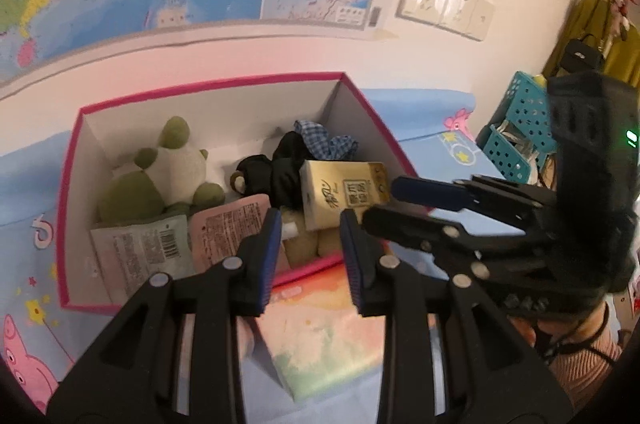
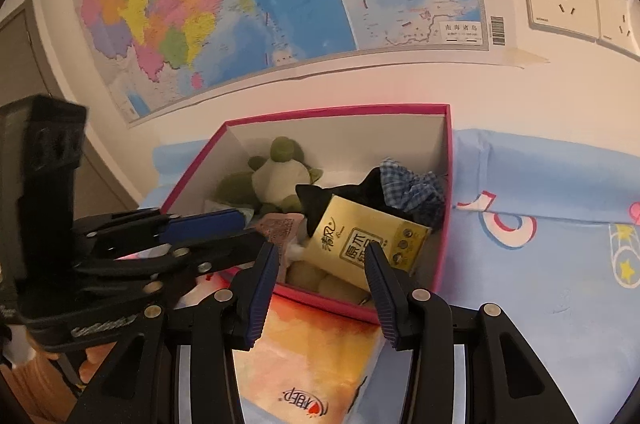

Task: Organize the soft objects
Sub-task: 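Move the right gripper to the pink floral tissue pack and grasp it, then lift the pink floral tissue pack and carry it over the pink box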

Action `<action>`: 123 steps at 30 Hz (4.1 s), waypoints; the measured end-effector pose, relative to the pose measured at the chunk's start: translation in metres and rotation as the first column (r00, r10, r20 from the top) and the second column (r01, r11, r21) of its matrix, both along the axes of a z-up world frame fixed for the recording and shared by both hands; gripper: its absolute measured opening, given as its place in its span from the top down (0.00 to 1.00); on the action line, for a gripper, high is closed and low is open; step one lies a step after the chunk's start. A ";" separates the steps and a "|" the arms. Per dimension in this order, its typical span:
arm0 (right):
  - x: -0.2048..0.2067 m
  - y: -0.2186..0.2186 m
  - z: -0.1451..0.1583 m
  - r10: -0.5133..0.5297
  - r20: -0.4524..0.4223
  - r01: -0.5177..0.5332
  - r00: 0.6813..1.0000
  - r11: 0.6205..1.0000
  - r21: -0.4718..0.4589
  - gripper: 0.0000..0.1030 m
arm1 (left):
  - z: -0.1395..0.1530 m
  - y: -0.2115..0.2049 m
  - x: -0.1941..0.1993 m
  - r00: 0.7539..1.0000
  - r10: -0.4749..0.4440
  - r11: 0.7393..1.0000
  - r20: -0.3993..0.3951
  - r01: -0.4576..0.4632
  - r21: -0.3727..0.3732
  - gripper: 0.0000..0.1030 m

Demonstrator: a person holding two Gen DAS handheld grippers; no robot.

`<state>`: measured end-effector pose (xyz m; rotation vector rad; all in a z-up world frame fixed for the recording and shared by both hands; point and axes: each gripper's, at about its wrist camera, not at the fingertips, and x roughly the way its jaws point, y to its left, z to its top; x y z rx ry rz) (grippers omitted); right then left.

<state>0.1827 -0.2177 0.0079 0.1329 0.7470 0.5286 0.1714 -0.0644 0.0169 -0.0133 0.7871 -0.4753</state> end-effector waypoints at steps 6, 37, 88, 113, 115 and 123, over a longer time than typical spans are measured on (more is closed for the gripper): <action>-0.039 -0.008 0.007 0.101 0.007 -0.101 0.995 0.990 0.094 0.56 | 0.018 0.019 -0.047 0.993 -0.074 0.996 0.095 0.078 -0.037 0.53; -0.164 0.008 -0.099 0.314 -0.297 -0.252 0.902 0.940 0.230 0.53 | -0.104 0.049 -0.158 0.918 -0.299 0.952 -0.259 0.270 -0.144 0.61; -0.147 -0.003 -0.060 0.141 -0.124 -0.127 0.982 0.985 0.116 0.65 | -0.057 0.027 -0.142 0.978 -0.159 0.986 -0.137 0.151 -0.066 0.70; -0.125 -0.007 -0.027 0.123 -0.028 -0.119 0.992 0.987 0.106 0.65 | -0.027 0.022 -0.111 0.986 -0.149 0.988 -0.073 0.145 -0.061 0.70; -0.124 -0.007 -0.026 0.121 -0.026 -0.118 0.992 0.987 0.105 0.65 | -0.026 0.021 -0.110 0.986 -0.150 0.987 -0.070 0.146 -0.060 0.70; -0.117 -0.009 -0.020 0.119 -0.011 -0.118 0.993 0.988 0.104 0.65 | -0.021 0.019 -0.104 0.986 -0.154 0.987 -0.056 0.151 -0.057 0.70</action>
